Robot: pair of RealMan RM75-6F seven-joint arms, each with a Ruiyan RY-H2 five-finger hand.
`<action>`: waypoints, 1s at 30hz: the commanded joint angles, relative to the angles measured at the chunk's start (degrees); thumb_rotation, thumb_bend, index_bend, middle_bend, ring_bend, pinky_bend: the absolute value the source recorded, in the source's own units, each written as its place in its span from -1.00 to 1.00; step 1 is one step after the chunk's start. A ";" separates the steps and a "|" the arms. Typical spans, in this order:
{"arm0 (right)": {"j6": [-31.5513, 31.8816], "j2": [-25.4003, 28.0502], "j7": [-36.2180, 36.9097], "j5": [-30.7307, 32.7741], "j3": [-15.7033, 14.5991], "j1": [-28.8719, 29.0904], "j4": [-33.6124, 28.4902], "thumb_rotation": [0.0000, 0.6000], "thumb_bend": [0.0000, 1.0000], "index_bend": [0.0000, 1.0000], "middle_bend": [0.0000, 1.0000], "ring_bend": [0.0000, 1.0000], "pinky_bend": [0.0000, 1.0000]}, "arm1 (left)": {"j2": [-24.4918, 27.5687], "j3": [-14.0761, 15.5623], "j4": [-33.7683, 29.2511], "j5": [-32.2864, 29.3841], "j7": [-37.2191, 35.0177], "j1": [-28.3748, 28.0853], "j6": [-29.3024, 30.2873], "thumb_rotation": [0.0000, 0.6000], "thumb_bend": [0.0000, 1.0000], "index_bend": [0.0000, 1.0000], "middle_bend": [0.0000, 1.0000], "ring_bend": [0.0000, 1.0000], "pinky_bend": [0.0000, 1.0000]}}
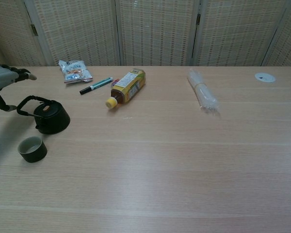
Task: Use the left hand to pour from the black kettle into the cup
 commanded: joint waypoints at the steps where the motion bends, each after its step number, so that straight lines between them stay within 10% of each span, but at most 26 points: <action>1: -0.04 0.03 0.13 0.13 -0.01 -0.06 0.06 1.00 -0.29 -0.85 -0.76 -0.74 -1.00 | -0.79 -0.09 0.59 -1.00 0.58 -0.59 -0.64 1.00 -0.30 -0.99 -0.95 -0.98 -1.00; 30: -0.36 -0.02 1.35 0.35 -0.01 -0.09 0.52 1.00 -0.29 -0.85 -0.76 -0.72 -1.00 | 2.34 2.07 -14.04 -1.30 4.45 -1.51 3.71 1.00 -0.30 -0.97 -0.95 -0.93 -1.00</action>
